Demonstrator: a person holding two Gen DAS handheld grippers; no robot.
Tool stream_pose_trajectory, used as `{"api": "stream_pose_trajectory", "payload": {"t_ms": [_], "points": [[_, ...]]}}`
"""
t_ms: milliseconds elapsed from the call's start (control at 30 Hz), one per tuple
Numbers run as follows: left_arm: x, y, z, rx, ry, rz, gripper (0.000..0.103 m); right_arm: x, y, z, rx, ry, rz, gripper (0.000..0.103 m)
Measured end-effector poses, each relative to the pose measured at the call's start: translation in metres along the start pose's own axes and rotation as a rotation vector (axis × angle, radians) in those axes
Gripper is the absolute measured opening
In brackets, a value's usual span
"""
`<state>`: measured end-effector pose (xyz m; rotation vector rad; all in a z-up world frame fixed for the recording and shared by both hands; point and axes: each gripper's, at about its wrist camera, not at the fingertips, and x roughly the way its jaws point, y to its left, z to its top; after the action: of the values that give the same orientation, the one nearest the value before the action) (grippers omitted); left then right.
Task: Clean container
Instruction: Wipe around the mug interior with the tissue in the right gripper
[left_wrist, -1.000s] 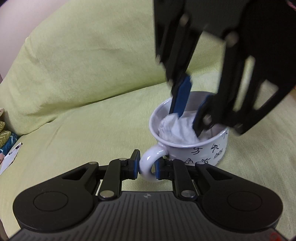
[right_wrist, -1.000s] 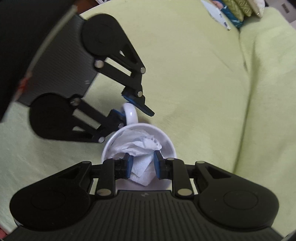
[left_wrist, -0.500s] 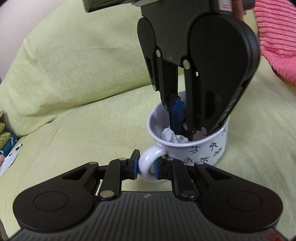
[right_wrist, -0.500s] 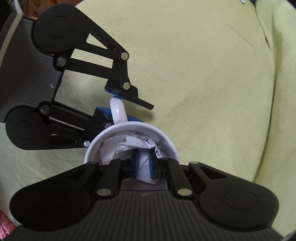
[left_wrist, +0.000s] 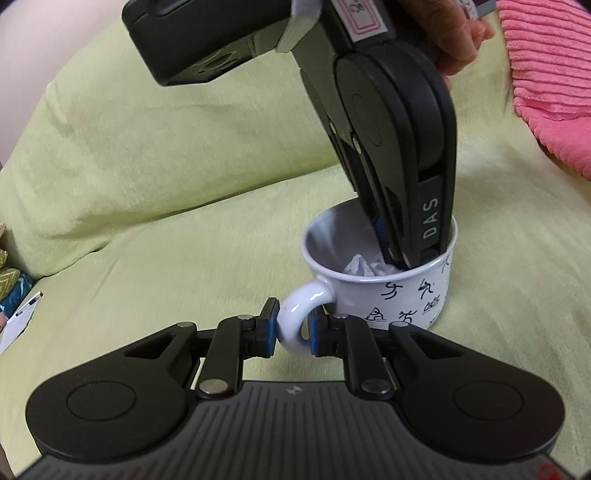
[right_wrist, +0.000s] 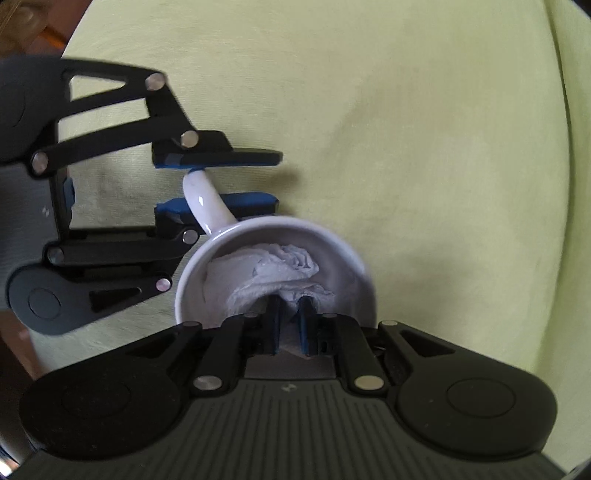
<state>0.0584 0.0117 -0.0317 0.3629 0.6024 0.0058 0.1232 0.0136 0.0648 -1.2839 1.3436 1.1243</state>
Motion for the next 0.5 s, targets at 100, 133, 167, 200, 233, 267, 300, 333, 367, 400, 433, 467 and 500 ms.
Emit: {"api": "stream_pose_trajectory", "payload": {"t_ms": [100, 133, 167, 200, 233, 267, 300, 333, 367, 400, 433, 467, 500], "points": [[-0.004, -0.002, 0.0, -0.005, 0.0, -0.003, 0.017, 0.001, -0.004, -0.004, 0.074, -0.001, 0.062, 0.011], [-0.005, -0.003, 0.001, -0.006, -0.002, -0.003, 0.017, 0.001, -0.005, -0.006, 0.096, -0.006, 0.079, 0.011], [-0.006, -0.004, 0.001, -0.007, -0.002, -0.003, 0.017, 0.002, -0.006, -0.008, 0.115, -0.012, 0.093, 0.011], [-0.007, -0.004, 0.001, -0.008, -0.002, -0.002, 0.017, 0.002, -0.007, -0.01, 0.134, -0.019, 0.106, 0.011], [-0.007, -0.005, 0.002, -0.009, -0.002, -0.001, 0.017, 0.002, -0.008, -0.012, 0.152, -0.025, 0.117, 0.011], [-0.007, -0.006, 0.002, -0.01, -0.001, 0.0, 0.017, 0.002, -0.009, -0.014, 0.17, -0.031, 0.129, 0.011], [-0.006, -0.006, 0.003, -0.011, -0.001, 0.001, 0.017, 0.002, -0.009, -0.016, 0.189, -0.039, 0.144, 0.011], [-0.004, -0.005, 0.004, -0.011, 0.0, 0.002, 0.017, 0.002, -0.01, -0.018, 0.205, -0.047, 0.16, 0.011], [-0.002, -0.003, 0.005, -0.011, 0.001, 0.002, 0.017, 0.002, -0.009, -0.02, 0.217, -0.056, 0.174, 0.011], [0.002, 0.0, 0.006, -0.012, 0.001, 0.003, 0.017, 0.002, -0.009, -0.022, 0.228, -0.066, 0.186, 0.011], [0.004, 0.001, 0.006, -0.012, 0.001, 0.002, 0.017, 0.003, -0.009, -0.024, 0.24, -0.075, 0.197, 0.011], [0.004, 0.001, 0.007, -0.011, 0.001, 0.002, 0.017, 0.003, -0.008, -0.026, 0.252, -0.086, 0.211, 0.011], [0.004, 0.001, 0.007, -0.012, -0.001, 0.001, 0.017, 0.003, -0.008, -0.029, 0.268, -0.099, 0.23, 0.01]]}}
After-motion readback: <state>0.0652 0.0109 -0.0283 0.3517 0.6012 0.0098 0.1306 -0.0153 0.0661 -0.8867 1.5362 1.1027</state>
